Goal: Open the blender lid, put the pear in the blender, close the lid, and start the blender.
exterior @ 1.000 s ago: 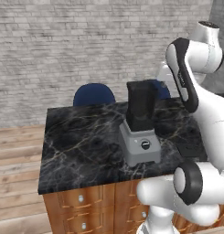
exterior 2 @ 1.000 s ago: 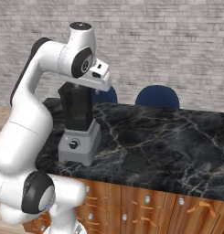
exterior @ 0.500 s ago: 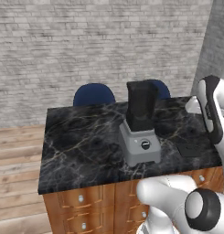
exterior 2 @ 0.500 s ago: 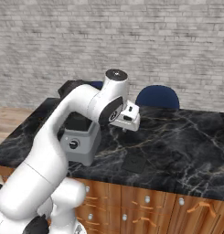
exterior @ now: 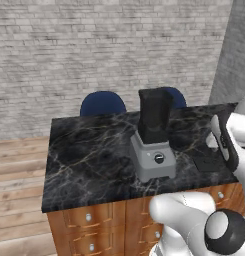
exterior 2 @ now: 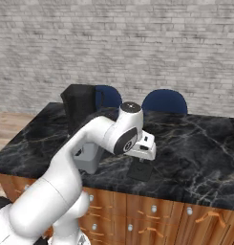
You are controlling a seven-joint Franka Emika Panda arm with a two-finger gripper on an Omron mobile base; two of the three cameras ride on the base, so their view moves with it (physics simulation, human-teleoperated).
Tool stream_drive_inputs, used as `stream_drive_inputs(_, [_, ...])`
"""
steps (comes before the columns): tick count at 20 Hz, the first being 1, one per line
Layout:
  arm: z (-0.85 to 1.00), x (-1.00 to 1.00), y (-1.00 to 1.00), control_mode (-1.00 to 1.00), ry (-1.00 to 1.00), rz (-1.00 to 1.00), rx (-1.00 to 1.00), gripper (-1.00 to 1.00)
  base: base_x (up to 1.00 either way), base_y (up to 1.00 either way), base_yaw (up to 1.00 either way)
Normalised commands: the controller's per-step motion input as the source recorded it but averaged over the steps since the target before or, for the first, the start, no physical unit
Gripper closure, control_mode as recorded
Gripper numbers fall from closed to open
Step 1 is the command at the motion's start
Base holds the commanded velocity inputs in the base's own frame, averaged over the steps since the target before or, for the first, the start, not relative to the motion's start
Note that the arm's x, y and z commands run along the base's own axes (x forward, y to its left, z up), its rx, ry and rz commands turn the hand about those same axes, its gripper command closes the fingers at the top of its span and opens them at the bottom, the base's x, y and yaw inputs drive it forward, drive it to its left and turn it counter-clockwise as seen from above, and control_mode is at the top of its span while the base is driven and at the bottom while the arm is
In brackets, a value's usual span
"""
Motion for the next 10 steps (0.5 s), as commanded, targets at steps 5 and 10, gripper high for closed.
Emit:
stream_drive_inputs(5, [-0.55, 0.40, -0.12, -1.00, 0.14, 0.00, -0.02, -1.00, 0.00, 0.00, 0.00])
stream_drive_inputs(10, [-0.50, 0.40, -0.17, -1.00, 0.03, 0.01, 0.00, -1.00, 0.00, 0.00, 0.00])
